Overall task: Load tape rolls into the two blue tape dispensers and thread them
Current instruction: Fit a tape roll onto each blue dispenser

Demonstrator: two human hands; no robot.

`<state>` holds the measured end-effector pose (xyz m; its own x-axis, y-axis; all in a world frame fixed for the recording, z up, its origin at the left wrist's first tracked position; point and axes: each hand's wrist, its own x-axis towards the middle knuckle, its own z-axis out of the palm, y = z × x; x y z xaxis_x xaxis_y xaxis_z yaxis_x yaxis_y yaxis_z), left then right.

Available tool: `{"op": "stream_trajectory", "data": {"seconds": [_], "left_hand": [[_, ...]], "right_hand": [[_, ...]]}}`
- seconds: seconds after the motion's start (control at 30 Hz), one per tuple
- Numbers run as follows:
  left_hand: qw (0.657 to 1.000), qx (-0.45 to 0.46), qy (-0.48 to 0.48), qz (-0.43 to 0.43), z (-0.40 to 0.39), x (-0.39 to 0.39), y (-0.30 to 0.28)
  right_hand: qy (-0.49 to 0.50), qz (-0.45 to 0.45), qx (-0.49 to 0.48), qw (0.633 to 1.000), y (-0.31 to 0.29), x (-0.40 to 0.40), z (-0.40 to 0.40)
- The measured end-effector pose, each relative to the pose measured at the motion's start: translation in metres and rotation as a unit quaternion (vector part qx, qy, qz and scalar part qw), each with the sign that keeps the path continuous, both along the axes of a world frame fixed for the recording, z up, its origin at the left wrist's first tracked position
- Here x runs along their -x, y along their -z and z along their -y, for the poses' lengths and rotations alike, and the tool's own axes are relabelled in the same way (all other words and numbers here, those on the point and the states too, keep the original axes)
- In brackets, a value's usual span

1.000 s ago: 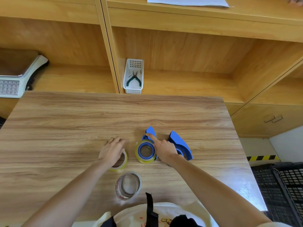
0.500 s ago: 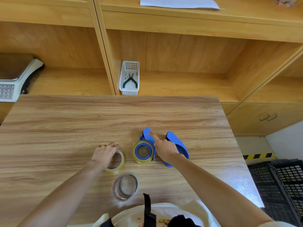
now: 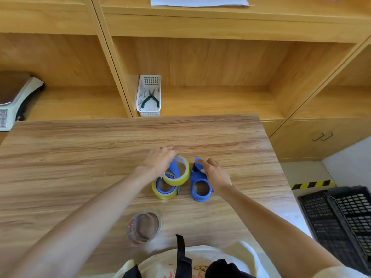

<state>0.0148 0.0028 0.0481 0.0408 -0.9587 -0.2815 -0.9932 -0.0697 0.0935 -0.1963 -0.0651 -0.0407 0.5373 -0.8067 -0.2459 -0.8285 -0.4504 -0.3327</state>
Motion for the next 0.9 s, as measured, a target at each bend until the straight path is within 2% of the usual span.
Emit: {"op": "stream_trajectory", "data": {"seconds": [0.2,0.47,0.9], "left_hand": [[0.998,0.023,0.047,-0.034,0.020,0.055,0.031],[0.995,0.018,0.012,-0.094,0.028,0.074,0.065],[0.996,0.022,0.055,-0.068,0.030,0.089,0.068]], "right_hand": [[0.004,0.005,-0.007,1.000,0.001,0.028,0.008],[0.000,0.003,-0.019,1.000,0.007,0.046,0.021],[-0.018,0.019,-0.044,0.999,0.005,0.047,0.024]]}}
